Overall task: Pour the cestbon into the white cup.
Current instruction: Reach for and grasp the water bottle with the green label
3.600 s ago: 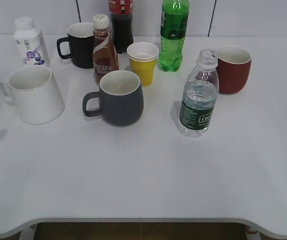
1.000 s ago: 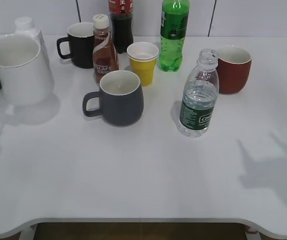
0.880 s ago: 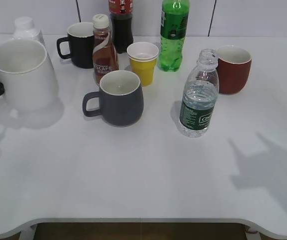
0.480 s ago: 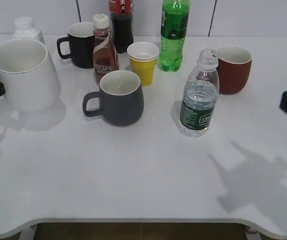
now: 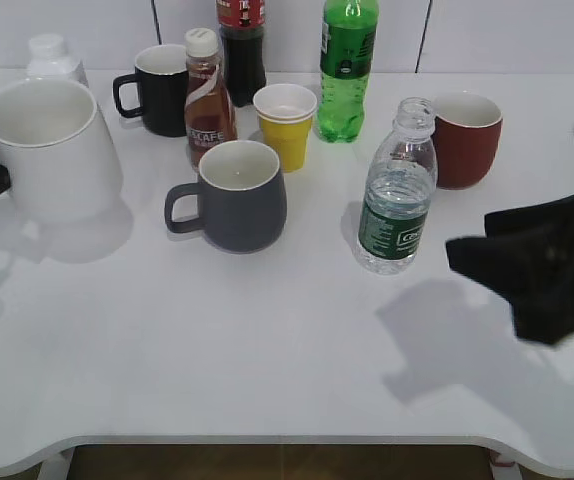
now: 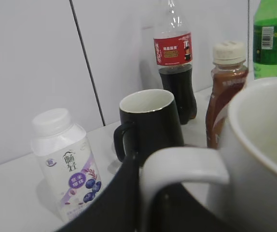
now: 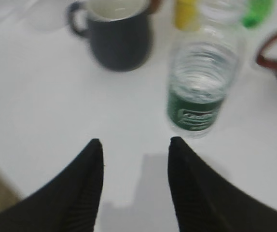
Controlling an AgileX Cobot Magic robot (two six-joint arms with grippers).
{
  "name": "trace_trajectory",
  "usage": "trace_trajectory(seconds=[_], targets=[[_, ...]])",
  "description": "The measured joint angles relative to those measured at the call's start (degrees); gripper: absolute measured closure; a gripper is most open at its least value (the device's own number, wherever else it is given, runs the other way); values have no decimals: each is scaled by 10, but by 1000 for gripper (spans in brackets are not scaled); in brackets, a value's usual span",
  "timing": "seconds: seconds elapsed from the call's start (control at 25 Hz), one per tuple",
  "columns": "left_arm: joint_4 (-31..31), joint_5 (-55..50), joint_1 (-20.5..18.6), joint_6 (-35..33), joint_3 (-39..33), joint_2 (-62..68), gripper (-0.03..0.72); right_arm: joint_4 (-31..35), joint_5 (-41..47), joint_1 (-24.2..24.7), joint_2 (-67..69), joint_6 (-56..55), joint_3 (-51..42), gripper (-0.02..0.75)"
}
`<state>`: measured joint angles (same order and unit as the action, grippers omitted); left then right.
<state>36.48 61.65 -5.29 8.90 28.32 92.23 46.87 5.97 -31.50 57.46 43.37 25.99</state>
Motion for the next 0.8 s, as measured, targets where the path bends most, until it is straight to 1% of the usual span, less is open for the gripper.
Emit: trace_trajectory(seconds=[0.04,0.12,0.2,0.24,0.28,0.4,0.48,0.56,0.6,0.68,0.72,0.8], targets=[[1,0,0,0,0,0,660,18,-36,-4,10,-13,-5,412],[2,0,0,0,0,0,660,39,-150,-9,18,-56,-27,416],[0,0,0,0,0,0,660,23,-264,-10,18,-136,-58,417],[0,0,0,0,0,0,660,-7,-318,-10,17,-196,-77,417],[0,0,0,0,0,0,660,-51,-365,-10,17,-258,-98,417],[1,0,0,0,0,0,660,-199,-434,-10,33,-390,-143,393],[1,0,0,0,0,0,660,-288,-446,-10,58,-422,-159,350],[1,0,0,0,0,0,660,-359,-457,-10,97,-434,-165,276],[1,0,0,0,0,0,660,-380,-471,-10,115,-437,-165,230],[1,0,0,1,0,0,660,-394,-525,-10,164,-441,-165,150],[1,0,0,1,0,0,660,-394,-551,-10,190,-441,-165,121],[1,0,0,2,0,-1,660,-394,-602,-10,241,-443,-159,95]])
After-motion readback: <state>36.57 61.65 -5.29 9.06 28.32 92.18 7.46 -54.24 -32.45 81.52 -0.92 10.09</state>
